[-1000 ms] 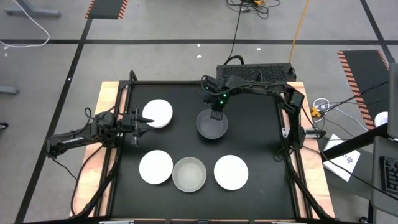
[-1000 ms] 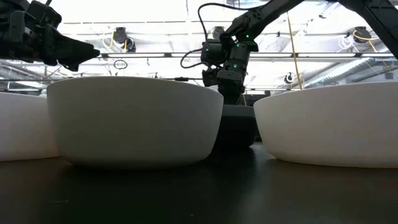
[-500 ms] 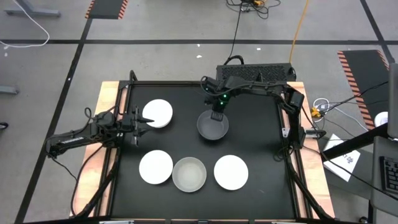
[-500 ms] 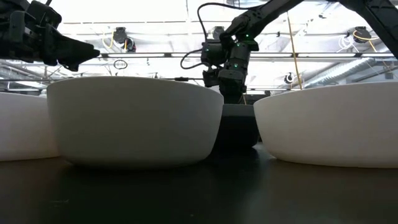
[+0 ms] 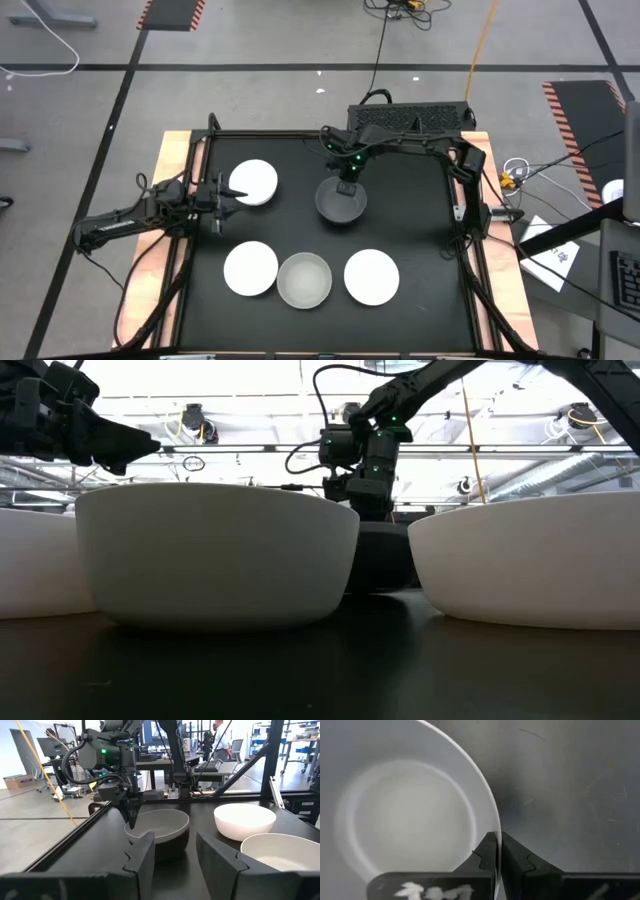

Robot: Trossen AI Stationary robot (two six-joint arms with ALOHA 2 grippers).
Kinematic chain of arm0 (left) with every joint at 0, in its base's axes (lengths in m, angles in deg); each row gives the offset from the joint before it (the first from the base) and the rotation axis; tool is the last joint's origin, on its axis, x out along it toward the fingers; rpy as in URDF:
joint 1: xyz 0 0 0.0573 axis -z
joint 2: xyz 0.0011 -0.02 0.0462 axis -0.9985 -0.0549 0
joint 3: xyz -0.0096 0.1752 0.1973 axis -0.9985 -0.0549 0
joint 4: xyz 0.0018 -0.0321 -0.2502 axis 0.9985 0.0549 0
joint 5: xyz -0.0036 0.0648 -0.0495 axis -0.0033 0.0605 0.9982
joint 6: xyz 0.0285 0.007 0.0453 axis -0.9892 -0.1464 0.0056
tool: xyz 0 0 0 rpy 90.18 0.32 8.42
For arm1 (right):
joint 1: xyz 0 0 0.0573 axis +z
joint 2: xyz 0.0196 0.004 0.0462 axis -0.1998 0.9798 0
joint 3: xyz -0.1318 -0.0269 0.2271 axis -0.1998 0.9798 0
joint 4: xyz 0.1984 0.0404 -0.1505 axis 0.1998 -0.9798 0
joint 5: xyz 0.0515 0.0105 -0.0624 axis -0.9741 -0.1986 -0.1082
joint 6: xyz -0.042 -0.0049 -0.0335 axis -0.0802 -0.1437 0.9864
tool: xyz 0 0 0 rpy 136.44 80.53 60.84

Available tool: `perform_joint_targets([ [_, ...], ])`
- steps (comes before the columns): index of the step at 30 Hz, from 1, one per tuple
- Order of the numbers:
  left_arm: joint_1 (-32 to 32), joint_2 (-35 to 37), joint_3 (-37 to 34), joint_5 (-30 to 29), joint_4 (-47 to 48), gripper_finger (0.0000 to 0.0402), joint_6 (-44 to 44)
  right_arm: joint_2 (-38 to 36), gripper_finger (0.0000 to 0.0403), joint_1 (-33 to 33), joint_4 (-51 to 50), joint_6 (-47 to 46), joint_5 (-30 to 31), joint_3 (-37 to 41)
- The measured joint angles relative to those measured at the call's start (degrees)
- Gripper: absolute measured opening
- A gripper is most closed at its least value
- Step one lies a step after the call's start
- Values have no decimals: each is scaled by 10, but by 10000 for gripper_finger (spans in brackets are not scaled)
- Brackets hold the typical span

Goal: Nest bowls inside each other
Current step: Stack the gray bowl on the black bowl

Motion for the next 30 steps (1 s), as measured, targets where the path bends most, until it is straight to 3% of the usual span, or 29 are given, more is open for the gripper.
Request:
perform_joint_targets([
  [17,0,0,0,0,8,147,0,-2,11,2,9,-4,-4,2],
  [30,0,0,0,0,8,147,0,-4,118,9,7,3,-25,5],
])
